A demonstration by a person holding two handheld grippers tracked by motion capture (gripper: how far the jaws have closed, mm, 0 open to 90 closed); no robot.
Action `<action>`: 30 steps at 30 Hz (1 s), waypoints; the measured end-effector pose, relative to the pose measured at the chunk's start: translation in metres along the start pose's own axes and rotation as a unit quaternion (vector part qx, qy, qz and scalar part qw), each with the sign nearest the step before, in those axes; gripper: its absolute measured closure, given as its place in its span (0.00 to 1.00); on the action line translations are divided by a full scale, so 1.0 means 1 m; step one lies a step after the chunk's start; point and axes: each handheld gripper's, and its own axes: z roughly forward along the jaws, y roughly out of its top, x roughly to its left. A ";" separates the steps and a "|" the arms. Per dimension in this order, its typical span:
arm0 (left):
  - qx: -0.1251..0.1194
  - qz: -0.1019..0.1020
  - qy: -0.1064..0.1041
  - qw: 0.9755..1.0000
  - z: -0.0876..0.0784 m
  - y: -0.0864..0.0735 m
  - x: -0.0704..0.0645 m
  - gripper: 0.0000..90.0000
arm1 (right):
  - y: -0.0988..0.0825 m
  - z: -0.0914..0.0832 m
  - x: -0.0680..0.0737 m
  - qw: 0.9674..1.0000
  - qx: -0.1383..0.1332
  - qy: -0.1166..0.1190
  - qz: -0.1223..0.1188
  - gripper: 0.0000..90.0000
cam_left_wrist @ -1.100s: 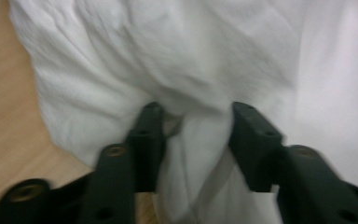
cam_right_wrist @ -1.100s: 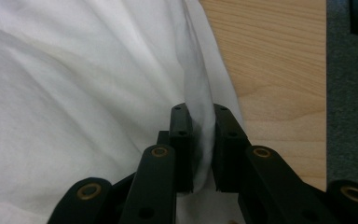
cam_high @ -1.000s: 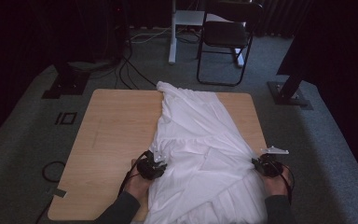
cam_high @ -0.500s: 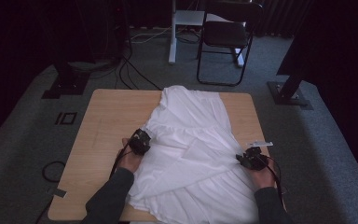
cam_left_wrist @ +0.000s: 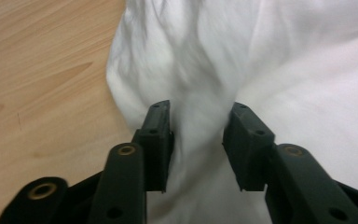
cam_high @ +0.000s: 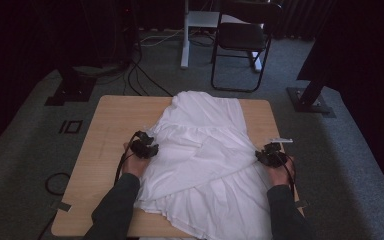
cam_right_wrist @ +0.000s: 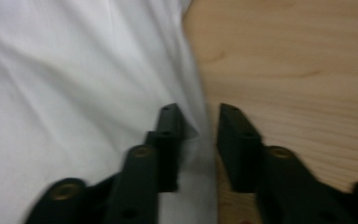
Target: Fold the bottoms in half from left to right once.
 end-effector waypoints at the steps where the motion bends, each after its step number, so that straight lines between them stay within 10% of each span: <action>1: -0.002 -0.002 -0.001 1.000 -0.004 -0.002 0.002 0.67 | 0.003 -0.008 0.002 1.000 -0.019 0.006 0.008 0.64; 8: -0.041 -0.026 -0.023 0.999 -0.039 -0.019 0.008 0.63 | 0.031 -0.026 0.045 0.994 -0.067 0.075 -0.043 0.55; 12: -0.063 -0.041 -0.047 0.996 -0.054 -0.027 0.006 0.61 | 0.045 -0.010 0.074 0.987 -0.056 0.134 -0.066 0.52; 23: -0.087 -0.056 -0.083 0.991 -0.084 -0.065 -0.005 0.53 | 0.061 0.033 0.118 0.979 -0.014 0.175 -0.102 0.37; 26: -0.069 -0.053 -0.091 0.992 -0.086 -0.081 -0.010 0.53 | 0.055 0.044 0.119 0.976 0.019 0.182 -0.118 0.74; 30: -0.060 -0.059 -0.103 0.991 -0.088 -0.094 -0.016 0.52 | 0.048 0.030 0.113 0.976 -0.001 0.182 -0.122 0.87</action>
